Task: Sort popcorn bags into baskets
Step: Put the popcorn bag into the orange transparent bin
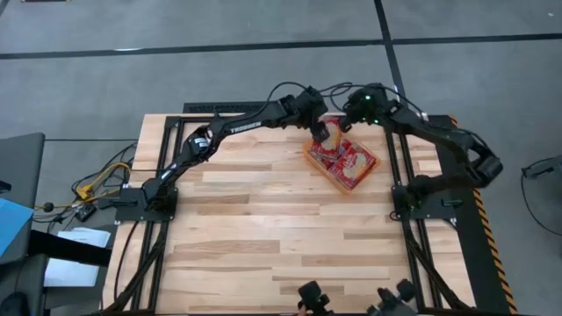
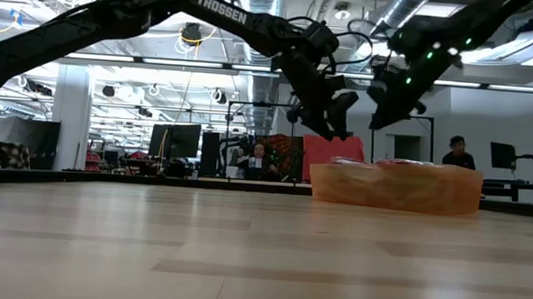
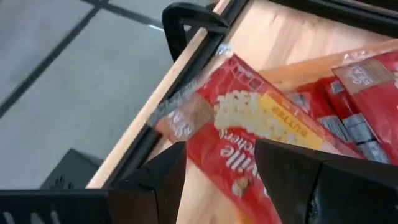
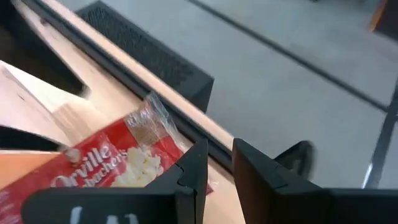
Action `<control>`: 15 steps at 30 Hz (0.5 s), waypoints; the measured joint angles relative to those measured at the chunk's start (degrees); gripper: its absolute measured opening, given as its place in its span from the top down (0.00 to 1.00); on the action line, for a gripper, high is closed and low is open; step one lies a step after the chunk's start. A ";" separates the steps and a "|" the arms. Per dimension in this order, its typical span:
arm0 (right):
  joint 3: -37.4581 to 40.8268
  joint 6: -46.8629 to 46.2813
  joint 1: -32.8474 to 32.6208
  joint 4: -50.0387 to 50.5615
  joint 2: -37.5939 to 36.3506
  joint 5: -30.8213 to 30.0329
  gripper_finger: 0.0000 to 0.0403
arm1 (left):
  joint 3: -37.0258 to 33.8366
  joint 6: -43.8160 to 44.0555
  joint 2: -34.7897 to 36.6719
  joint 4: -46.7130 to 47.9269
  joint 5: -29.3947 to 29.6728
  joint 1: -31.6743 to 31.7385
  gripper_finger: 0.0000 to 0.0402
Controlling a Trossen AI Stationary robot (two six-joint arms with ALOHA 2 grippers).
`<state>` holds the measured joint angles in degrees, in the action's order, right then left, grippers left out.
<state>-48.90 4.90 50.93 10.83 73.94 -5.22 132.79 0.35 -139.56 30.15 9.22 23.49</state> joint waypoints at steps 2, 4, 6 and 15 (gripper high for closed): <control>0.00 -0.38 0.33 -2.01 3.67 1.04 0.76 | 0.00 0.81 0.93 2.23 -0.06 0.00 0.55; 0.01 -0.38 0.71 -3.72 7.09 1.14 0.76 | 0.00 1.09 2.31 4.57 -0.02 0.01 0.55; -0.64 -0.38 1.18 -5.45 10.21 1.23 0.76 | 0.07 1.27 3.50 5.88 0.06 0.02 0.55; -4.07 0.63 1.39 -0.79 16.22 5.39 0.76 | 0.07 1.90 5.96 8.08 0.08 0.02 0.55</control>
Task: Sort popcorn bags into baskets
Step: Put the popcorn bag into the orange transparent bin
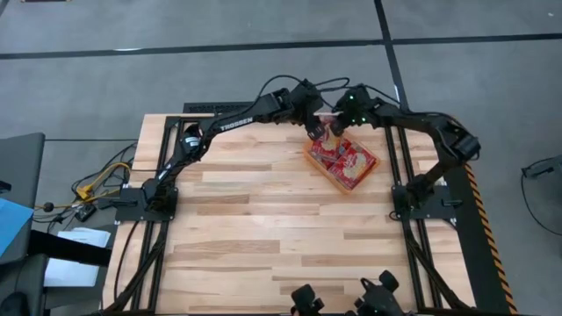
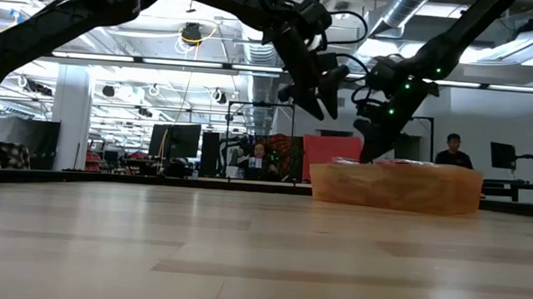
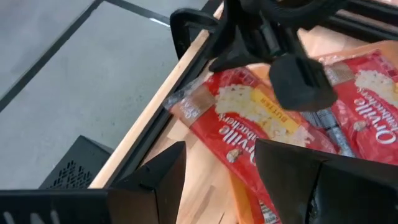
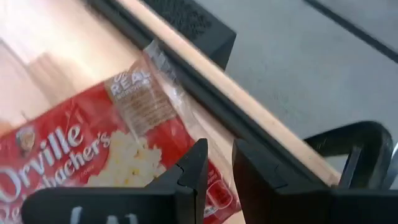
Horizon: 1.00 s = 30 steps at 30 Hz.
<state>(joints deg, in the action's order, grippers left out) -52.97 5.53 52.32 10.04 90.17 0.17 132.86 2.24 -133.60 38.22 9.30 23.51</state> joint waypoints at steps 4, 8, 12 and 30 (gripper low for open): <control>-0.02 1.88 -0.48 4.73 -1.47 0.00 0.76 | 0.00 0.07 0.00 0.42 0.03 0.00 0.55; -0.02 2.50 -0.48 9.30 -3.53 0.00 0.76 | 0.00 0.04 0.00 0.57 0.05 0.00 0.55; -0.04 2.49 -0.64 12.97 -5.94 0.02 0.76 | 0.00 -0.03 0.00 0.57 0.13 0.00 0.55; -0.04 2.00 -2.14 6.80 -6.34 -4.44 0.76 | 0.00 1.66 -0.07 3.51 0.13 -0.04 0.55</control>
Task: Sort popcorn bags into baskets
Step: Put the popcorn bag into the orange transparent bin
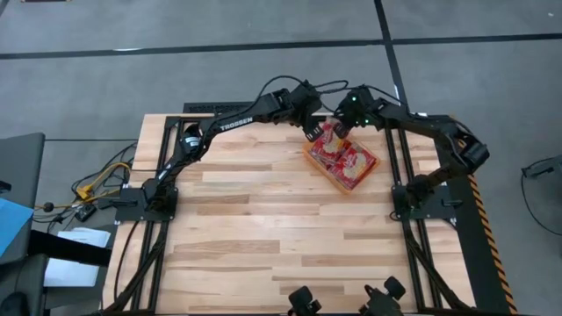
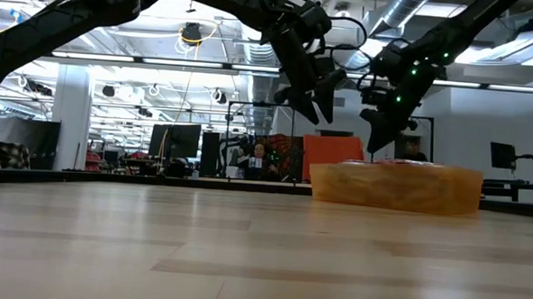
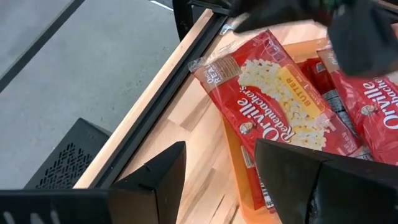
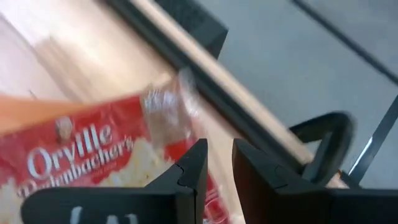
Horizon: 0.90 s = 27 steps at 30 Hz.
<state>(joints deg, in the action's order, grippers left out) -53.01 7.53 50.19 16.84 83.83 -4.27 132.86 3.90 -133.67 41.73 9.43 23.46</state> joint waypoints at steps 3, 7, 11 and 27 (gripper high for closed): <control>0.61 0.02 0.04 0.42 2.33 0.02 0.76 | 0.00 0.02 -0.02 0.12 -0.12 -0.01 0.55; 0.80 -0.16 0.09 1.34 5.27 0.31 0.76 | 0.00 0.26 -0.02 0.14 -0.13 -0.02 0.55; 0.84 -0.73 -0.38 4.37 5.22 1.33 0.76 | 0.00 0.26 -0.04 0.42 -0.14 -0.02 0.55; 0.90 -1.23 -3.33 6.53 0.85 -1.28 0.76 | 0.00 0.46 -0.04 0.44 -0.18 -0.03 0.55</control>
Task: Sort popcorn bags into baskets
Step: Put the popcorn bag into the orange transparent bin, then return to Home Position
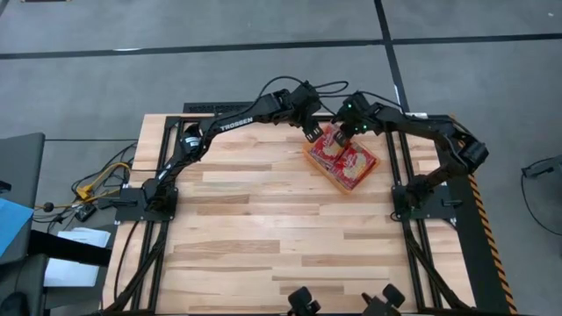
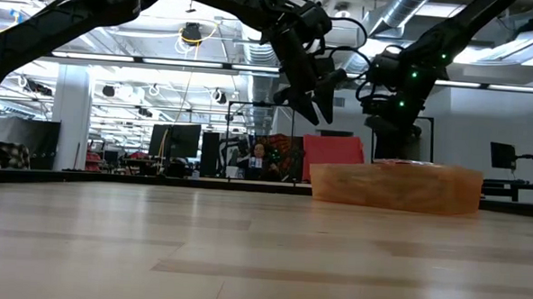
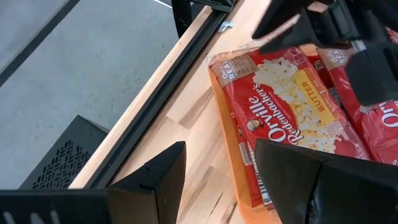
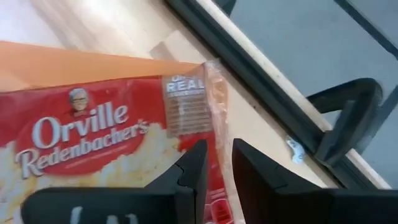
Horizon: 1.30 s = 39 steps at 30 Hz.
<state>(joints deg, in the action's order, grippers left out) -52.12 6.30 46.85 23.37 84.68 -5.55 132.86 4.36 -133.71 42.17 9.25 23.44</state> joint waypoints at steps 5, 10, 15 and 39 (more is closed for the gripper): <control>0.00 0.00 0.54 0.24 0.00 -1.27 0.76 | 0.00 0.44 0.00 1.03 0.00 -0.15 0.55; 0.00 0.05 0.39 3.25 0.00 -2.09 0.76 | 0.00 0.44 -0.01 1.51 -0.02 -0.41 0.55; 0.00 -0.24 -0.42 6.47 0.02 -2.09 0.76 | 0.00 0.44 -0.02 1.51 -0.02 -0.69 0.55; -5.75 2.66 -5.13 15.16 -27.67 21.11 0.76 | 2.12 1.26 11.44 4.73 -26.97 -2.76 0.55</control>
<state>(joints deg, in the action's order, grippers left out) -57.87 8.97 41.73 38.53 57.01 15.57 134.98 5.62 -122.27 46.90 -17.71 20.67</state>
